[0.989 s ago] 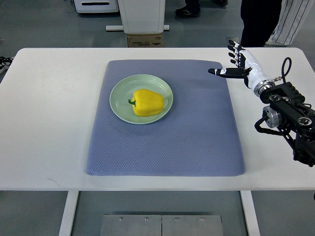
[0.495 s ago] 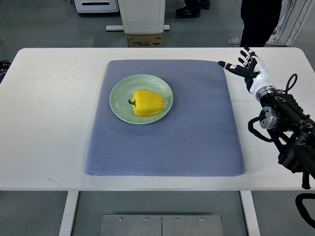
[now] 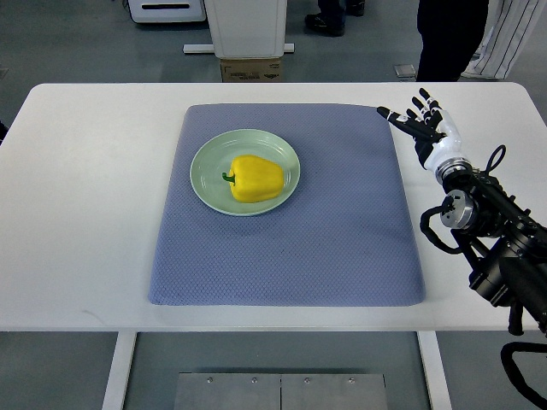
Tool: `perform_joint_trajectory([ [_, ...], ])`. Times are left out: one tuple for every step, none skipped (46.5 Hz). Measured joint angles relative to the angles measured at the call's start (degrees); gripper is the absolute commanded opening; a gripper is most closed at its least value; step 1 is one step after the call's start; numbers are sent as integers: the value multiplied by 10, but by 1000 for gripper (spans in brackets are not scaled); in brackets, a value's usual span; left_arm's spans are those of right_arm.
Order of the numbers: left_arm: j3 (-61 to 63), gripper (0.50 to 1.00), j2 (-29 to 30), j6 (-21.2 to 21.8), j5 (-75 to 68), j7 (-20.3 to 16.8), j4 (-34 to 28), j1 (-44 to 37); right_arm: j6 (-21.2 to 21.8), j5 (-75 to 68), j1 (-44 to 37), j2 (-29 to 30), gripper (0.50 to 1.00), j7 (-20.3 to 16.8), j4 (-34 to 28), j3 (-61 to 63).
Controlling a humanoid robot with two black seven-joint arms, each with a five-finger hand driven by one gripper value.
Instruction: Place yellow pepper on plate with right hand
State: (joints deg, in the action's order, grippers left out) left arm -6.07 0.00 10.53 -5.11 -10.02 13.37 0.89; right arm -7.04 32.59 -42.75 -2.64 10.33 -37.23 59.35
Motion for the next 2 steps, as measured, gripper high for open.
perform_joint_trajectory([
  [0,1000,0,0,0,0,0,0,0,0,0,0,1000,0,0,0],
  [0,1000,0,0,0,0,0,0,0,-1,0,0,1000,0,0,0],
])
